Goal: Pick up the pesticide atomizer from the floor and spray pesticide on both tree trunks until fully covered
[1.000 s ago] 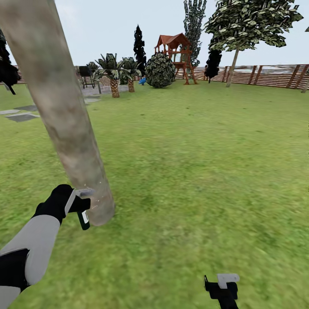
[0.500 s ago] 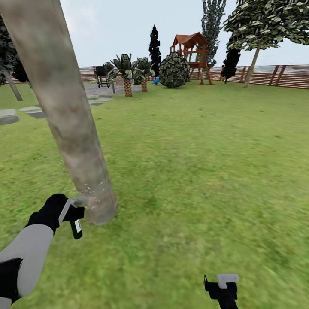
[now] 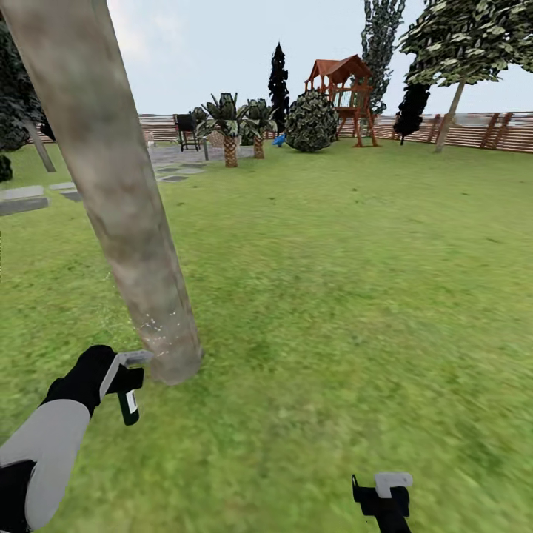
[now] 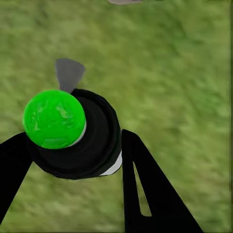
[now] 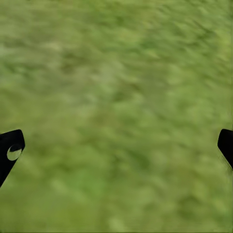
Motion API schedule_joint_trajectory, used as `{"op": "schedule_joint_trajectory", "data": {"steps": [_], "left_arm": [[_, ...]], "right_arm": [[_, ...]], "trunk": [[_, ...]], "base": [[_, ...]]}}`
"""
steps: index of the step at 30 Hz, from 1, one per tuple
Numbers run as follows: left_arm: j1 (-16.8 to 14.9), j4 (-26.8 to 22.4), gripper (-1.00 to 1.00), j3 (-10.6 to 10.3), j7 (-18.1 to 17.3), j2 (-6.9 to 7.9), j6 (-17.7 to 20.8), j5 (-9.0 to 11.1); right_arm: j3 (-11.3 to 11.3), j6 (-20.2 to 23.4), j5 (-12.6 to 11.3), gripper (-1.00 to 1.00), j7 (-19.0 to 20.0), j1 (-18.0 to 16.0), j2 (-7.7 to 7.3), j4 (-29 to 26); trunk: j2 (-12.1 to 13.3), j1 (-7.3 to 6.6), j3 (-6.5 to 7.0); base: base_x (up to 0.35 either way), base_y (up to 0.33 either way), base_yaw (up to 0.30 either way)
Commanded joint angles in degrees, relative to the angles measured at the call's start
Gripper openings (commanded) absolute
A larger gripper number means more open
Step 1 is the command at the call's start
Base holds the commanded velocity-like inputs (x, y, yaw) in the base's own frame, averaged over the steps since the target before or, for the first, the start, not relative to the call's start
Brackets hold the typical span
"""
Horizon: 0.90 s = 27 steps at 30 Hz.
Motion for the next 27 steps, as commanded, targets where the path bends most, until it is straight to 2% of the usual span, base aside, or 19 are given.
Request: {"op": "schedule_joint_trajectory", "data": {"steps": [1, 4, 8, 16, 27], "left_arm": [[0.02, -0.13, -1.00, 0.22, -0.51, -0.18, 0.20, -0.69], [0.47, -0.02, -1.00, 0.24, -0.58, 0.13, 0.25, -0.83], [2.18, -0.12, -1.00, 0.39, -0.51, -0.53, 0.17, -0.73], [2.39, -0.28, -1.00, -0.01, -0.43, -0.48, 0.27, -0.74], [2.45, -0.23, -1.00, 0.41, -0.33, -0.55, 0.19, -0.75]], "right_arm": [[0.50, -0.09, -0.40, 1.00, -0.15, -0.01, -0.02, -0.01], [0.45, -0.09, -0.40, 1.00, -0.20, -0.01, -0.08, -0.01], [0.48, -0.09, -0.40, 1.00, -0.20, -0.01, -0.09, -0.01], [0.50, -0.09, -0.41, 1.00, -0.20, -0.01, -0.09, -0.01], [0.50, -0.09, -0.40, 1.00, -0.16, -0.01, -0.01, -0.01]], "trunk": [[-0.02, 0.01, -0.05], [-0.02, 0.01, -0.05], [-0.02, 0.01, -0.05], [-0.02, 0.01, -0.05], [-0.02, 0.01, -0.05]], "base": [[0.219, -0.152, 0.042], [0.234, -0.165, 0.013], [0.239, -0.176, 0.001], [0.161, -0.236, 0.011], [0.013, -0.273, 0.253]]}}
